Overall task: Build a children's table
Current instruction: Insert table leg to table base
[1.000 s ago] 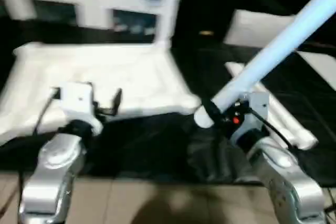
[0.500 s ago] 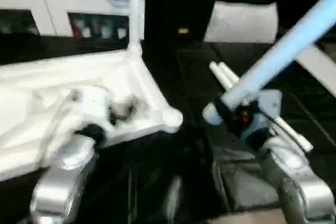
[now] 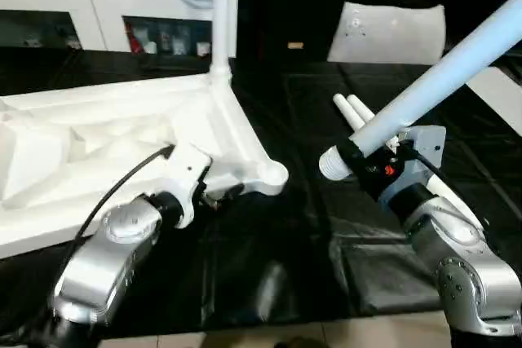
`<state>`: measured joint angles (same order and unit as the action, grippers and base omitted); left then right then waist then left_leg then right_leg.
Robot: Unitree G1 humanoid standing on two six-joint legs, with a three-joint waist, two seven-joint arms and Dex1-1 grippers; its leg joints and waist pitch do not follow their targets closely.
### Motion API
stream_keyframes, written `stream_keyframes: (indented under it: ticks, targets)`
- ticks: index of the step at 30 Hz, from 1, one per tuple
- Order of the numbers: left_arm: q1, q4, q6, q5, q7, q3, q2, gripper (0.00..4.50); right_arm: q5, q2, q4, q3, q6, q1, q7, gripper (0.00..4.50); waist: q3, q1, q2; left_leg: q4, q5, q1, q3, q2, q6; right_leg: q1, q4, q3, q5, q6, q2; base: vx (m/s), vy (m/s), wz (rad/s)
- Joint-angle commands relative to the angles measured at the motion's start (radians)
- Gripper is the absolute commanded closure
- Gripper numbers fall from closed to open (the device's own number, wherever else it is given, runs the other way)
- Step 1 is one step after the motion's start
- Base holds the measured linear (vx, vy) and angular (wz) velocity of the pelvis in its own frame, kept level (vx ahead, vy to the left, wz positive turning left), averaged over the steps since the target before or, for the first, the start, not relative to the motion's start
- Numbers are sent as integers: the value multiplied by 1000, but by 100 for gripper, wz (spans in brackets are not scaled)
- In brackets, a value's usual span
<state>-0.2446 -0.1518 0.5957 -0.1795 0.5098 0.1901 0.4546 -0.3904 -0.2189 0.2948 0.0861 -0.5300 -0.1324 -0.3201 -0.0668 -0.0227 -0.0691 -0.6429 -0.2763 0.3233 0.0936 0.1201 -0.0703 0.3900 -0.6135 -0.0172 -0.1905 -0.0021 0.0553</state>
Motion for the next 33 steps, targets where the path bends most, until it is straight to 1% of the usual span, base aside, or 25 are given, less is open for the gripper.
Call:
stream_keyframes:
  ticks: [1,2,3,4,5,6,7,8,9,10,11,12,13,16,17,20,21,22,24,25,26,28,29,31,33]
  targets:
    - [-51,60,-22,11,57,6,23,17,-4,-14,-5,2,21,-26,-20,259,44,-1,6,104,-168,20,-10,66,22,-38,84,44,-408,-123,71,0,0,0]
    - [-73,92,-35,14,75,5,33,34,-4,-17,-8,-2,23,-28,-24,259,47,-1,7,104,-136,26,-11,66,26,-43,81,44,-378,-129,72,0,0,0]
    - [-88,116,-46,17,91,5,42,34,-3,-19,-11,-5,26,-29,-28,259,52,1,7,102,-105,28,-9,66,30,-43,78,43,-342,-136,72,0,0,0]
    - [-120,159,-66,22,142,18,70,38,2,-25,-13,-14,31,-27,-37,259,56,1,7,98,-82,27,-6,67,31,-43,74,44,-307,-146,73,0,0,0]
    - [-139,183,-69,22,179,28,89,49,5,-28,-14,-19,34,-26,-43,259,55,3,9,97,-55,28,-3,65,39,-39,72,43,-264,-159,69,0,0,0]
    - [-144,189,-72,22,189,30,93,65,5,-28,-14,-20,35,-25,-45,259,55,3,9,98,-48,28,-3,65,42,-39,70,43,-251,-165,69,0,0,0]
    - [-172,224,-80,18,257,47,120,77,9,-30,-16,-24,44,-20,-54,259,55,3,9,98,-38,30,-1,65,43,-42,69,43,-230,-177,70,0,0,0]
    - [-172,224,-80,18,257,47,120,82,9,-30,-16,-24,44,-20,-54,259,56,5,10,97,-35,27,2,65,43,-40,67,43,-230,-184,71,0,0,0]
    - [-182,236,-80,18,282,56,129,82,11,-32,-17,-26,48,-18,-58,259,57,5,11,98,-28,28,2,68,41,-41,66,42,-213,-196,72,0,0,0]
    - [-201,264,-89,23,320,73,143,97,15,-33,-21,-28,52,-17,-65,259,57,4,12,98,-21,29,2,68,41,-42,64,42,-201,-203,73,0,0,0]
    - [-201,264,-89,23,320,73,143,111,15,-33,-21,-28,52,-17,-65,259,58,6,12,98,-7,29,2,68,43,-43,62,41,-181,-210,72,0,0,0]
    - [-209,273,-83,16,342,78,147,111,15,-33,-22,-29,51,-16,-65,259,59,5,13,97,4,29,3,69,43,-44,60,41,-161,-217,73,0,0,0]
    - [-222,289,-82,10,375,87,152,121,16,-34,-24,-31,50,-15,-64,259,58,6,16,98,14,29,3,70,45,-44,59,41,-140,-228,73,0,0,0]
    - [-239,310,-86,16,401,102,155,150,16,-35,-26,-33,50,-14,-62,259,56,6,14,100,-14,28,5,71,39,-45,63,41,-168,-233,74,0,0,0]
    - [-247,323,-89,23,405,107,155,159,16,-36,-27,-33,50,-13,-62,259,55,5,15,101,-36,29,5,71,32,-45,65,42,-196,-230,74,0,0,0]
    - [-272,371,-101,49,420,123,151,182,19,-39,-31,-35,52,-12,-68,259,53,5,11,103,-70,28,5,72,24,-43,72,44,-267,-208,75,0,0,0]
    - [-282,389,-95,54,426,126,147,202,19,-42,-33,-36,51,-13,-72,259,54,4,11,104,-68,29,5,73,22,-43,72,44,-272,-203,75,0,0,0]
    - [-288,399,-91,57,428,128,145,211,19,-44,-34,-37,50,-13,-75,259,54,4,11,103,-68,28,5,73,21,-42,72,44,-272,-202,75,0,0,0]
    - [-299,414,-88,54,436,126,136,211,20,-49,-35,-41,47,-15,-80,259,54,5,10,104,-62,29,4,73,22,-43,71,44,-266,-203,75,0,0,0]
    - [-304,420,-90,47,455,130,134,232,23,-53,-35,-47,45,-16,-82,259,54,5,10,103,-56,29,5,74,23,-43,70,44,-259,-208,77,0,0,0]
    - [-304,420,-92,47,461,133,135,244,24,-53,-35,-47,45,-16,-82,259,53,6,15,103,-53,29,4,74,23,-42,70,45,-253,-212,78,0,0,0]
    - [-305,425,-98,52,464,136,135,251,25,-52,-37,-49,47,-17,-80,259,54,4,12,103,-47,31,5,75,25,-44,69,44,-235,-217,77,0,0,0]
    - [-306,429,-101,54,465,135,134,254,26,-51,-37,-49,48,-18,-79,259,54,4,17,104,-51,30,5,75,23,-43,70,44,-231,-221,76,0,0,0]
    - [-308,436,-105,58,466,137,133,290,27,-49,-37,-50,48,-17,-78,259,53,5,15,104,-62,30,5,73,23,-43,72,44,-244,-219,76,0,0,0]
    - [-319,463,-122,77,471,144,130,298,29,-45,-38,-54,49,-13,-76,259,53,5,17,106,-77,30,3,75,19,-42,73,44,-267,-214,77,0,0,0]
